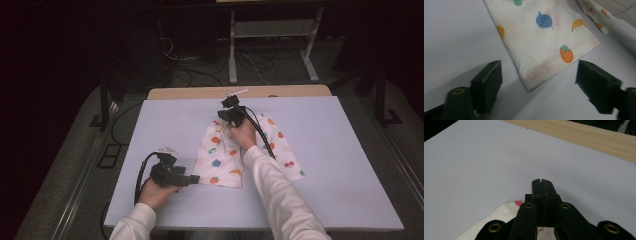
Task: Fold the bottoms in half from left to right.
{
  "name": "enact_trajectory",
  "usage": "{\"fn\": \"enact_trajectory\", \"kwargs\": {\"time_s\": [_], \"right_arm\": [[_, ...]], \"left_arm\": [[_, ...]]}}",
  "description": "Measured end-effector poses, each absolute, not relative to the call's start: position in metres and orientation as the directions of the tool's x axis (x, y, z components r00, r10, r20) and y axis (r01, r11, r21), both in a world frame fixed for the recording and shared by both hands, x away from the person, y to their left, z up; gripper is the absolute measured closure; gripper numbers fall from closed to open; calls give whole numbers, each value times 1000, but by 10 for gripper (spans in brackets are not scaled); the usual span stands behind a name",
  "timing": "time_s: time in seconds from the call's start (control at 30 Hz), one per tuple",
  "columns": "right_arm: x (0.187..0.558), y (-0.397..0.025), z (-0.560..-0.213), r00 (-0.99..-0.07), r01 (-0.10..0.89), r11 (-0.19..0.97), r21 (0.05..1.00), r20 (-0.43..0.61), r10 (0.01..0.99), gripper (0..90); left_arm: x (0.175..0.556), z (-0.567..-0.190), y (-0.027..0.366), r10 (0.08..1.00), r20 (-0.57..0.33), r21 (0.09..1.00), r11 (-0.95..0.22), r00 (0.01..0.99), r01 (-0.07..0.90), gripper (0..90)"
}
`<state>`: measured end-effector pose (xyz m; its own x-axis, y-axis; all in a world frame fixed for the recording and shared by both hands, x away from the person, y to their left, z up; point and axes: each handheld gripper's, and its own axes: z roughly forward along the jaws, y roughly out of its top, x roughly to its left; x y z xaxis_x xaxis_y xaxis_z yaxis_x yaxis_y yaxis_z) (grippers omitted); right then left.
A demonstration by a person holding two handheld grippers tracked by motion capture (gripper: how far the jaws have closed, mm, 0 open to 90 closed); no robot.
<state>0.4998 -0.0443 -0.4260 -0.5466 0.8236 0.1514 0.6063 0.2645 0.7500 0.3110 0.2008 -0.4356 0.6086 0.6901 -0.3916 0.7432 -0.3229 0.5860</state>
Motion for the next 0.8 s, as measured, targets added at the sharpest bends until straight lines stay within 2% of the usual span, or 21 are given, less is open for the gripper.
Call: {"fn": "enact_trajectory", "kwargs": {"time_s": [0.2,0.47,0.8], "right_arm": [[499,-44,-427,-550,606,269,748,150,822,891],[498,-45,-427,-552,599,270,754,144,822,891],[499,-45,-427,-549,596,266,758,143,823,891]], "left_arm": [[312,-437,202,686,-423,573,-303,591,761,379],[314,-443,207,691,-457,555,-271,561,786,486],[319,-446,208,699,-473,539,-252,536,804,707]]}}
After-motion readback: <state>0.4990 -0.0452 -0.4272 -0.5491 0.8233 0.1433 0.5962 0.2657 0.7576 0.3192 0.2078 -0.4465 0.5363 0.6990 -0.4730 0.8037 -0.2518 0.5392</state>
